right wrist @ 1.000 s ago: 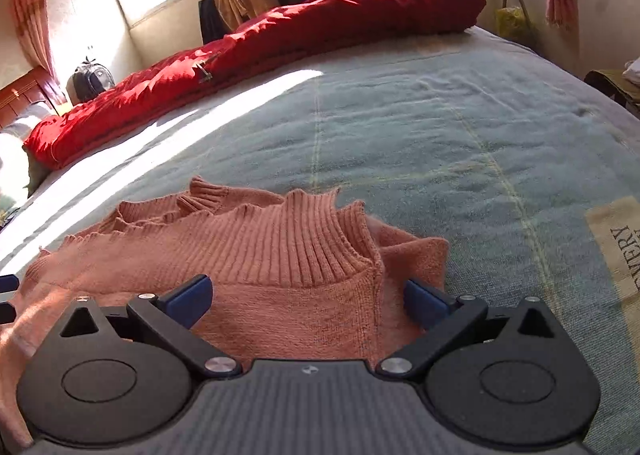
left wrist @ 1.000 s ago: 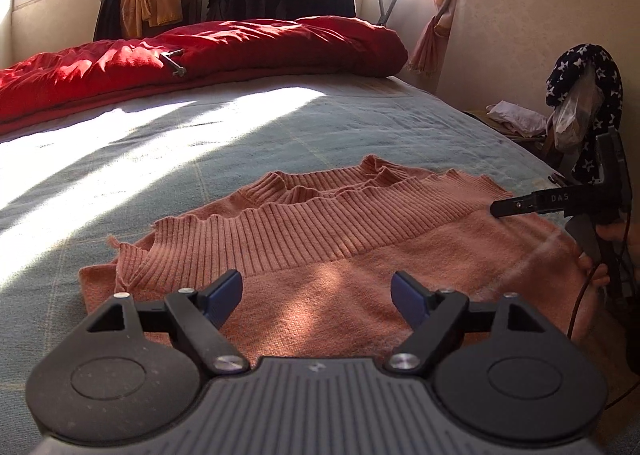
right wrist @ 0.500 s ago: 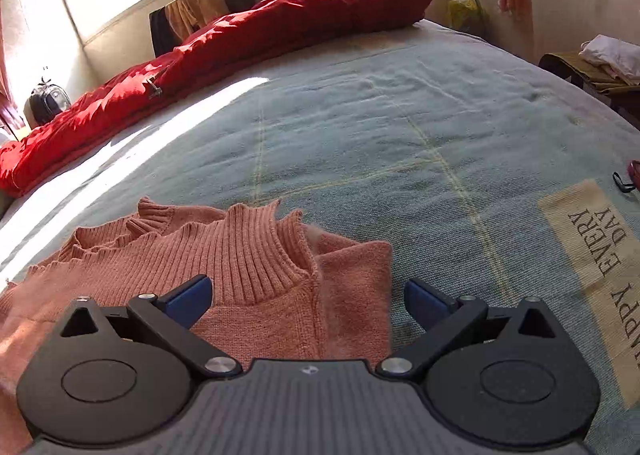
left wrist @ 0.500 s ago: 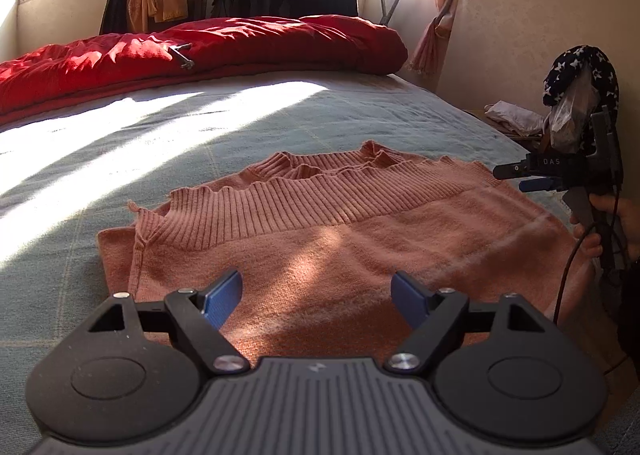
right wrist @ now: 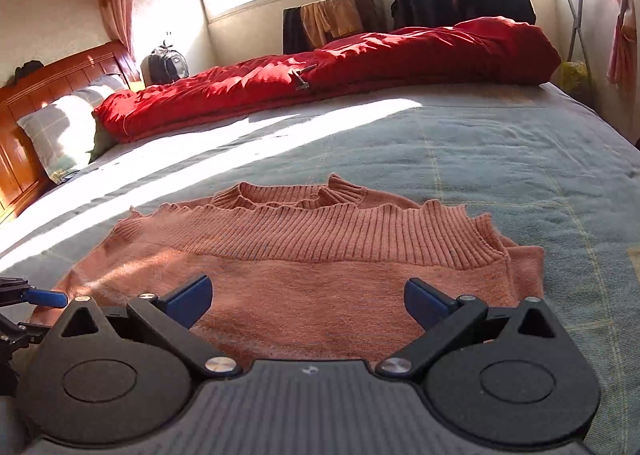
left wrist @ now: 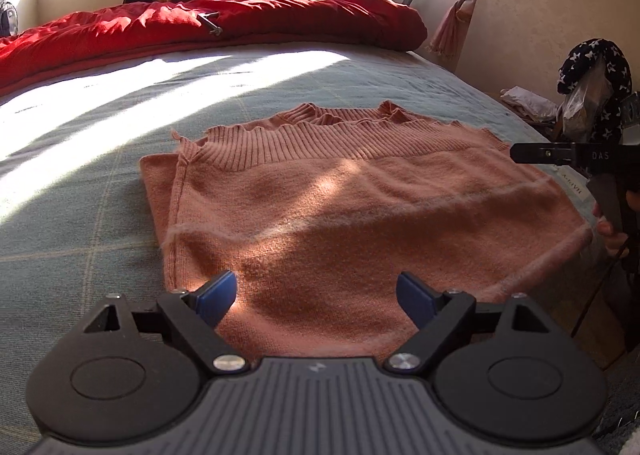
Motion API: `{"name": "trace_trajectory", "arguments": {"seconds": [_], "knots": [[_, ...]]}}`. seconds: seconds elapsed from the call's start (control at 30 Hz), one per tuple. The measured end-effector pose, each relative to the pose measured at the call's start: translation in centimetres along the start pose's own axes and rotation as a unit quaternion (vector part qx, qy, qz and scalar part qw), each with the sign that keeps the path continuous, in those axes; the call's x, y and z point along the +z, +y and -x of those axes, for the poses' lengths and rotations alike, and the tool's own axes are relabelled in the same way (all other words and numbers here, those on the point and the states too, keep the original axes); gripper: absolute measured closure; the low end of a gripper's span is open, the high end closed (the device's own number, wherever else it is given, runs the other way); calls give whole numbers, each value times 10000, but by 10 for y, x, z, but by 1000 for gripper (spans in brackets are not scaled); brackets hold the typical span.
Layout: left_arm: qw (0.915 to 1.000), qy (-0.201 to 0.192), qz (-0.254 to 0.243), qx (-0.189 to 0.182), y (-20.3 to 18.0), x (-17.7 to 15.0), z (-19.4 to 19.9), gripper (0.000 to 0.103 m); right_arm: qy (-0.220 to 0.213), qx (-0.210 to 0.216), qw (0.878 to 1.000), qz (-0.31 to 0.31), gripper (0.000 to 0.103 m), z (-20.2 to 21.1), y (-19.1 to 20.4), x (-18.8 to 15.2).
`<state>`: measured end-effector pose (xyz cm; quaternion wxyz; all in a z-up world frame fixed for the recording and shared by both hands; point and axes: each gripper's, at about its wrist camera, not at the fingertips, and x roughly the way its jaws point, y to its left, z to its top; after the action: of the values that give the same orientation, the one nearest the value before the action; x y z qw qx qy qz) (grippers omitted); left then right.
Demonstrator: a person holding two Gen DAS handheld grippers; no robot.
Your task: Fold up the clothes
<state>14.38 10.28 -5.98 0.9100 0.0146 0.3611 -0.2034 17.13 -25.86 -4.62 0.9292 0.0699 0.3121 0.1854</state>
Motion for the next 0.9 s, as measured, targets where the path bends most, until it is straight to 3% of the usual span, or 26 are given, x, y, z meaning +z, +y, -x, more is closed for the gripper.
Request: {"name": "trace_trajectory", "arguments": {"seconds": [0.1,0.2,0.37,0.6,0.77,0.9], "knots": [[9995,-305,-68,70,5,8,0,15,-10,288,9995,99,0,2,12,-3],[9997,-74,-6,248,11,7,-18,15,46,281,9993,252,0,-2,24,-9],[9996,146,-61,229,7,-15,-9,15,324,-113,9982,489,0,-8,28,-27],[9985,-164,-478,192,-16,-16,16,15,408,-447,9949,805,0,-16,30,-44],[9990,151,-172,388,-11,-32,7,15,436,-617,9921,1005,0,-19,33,-53],[9994,68,-50,347,-10,-40,21,15,407,-619,9920,1024,0,-18,32,-55]]}}
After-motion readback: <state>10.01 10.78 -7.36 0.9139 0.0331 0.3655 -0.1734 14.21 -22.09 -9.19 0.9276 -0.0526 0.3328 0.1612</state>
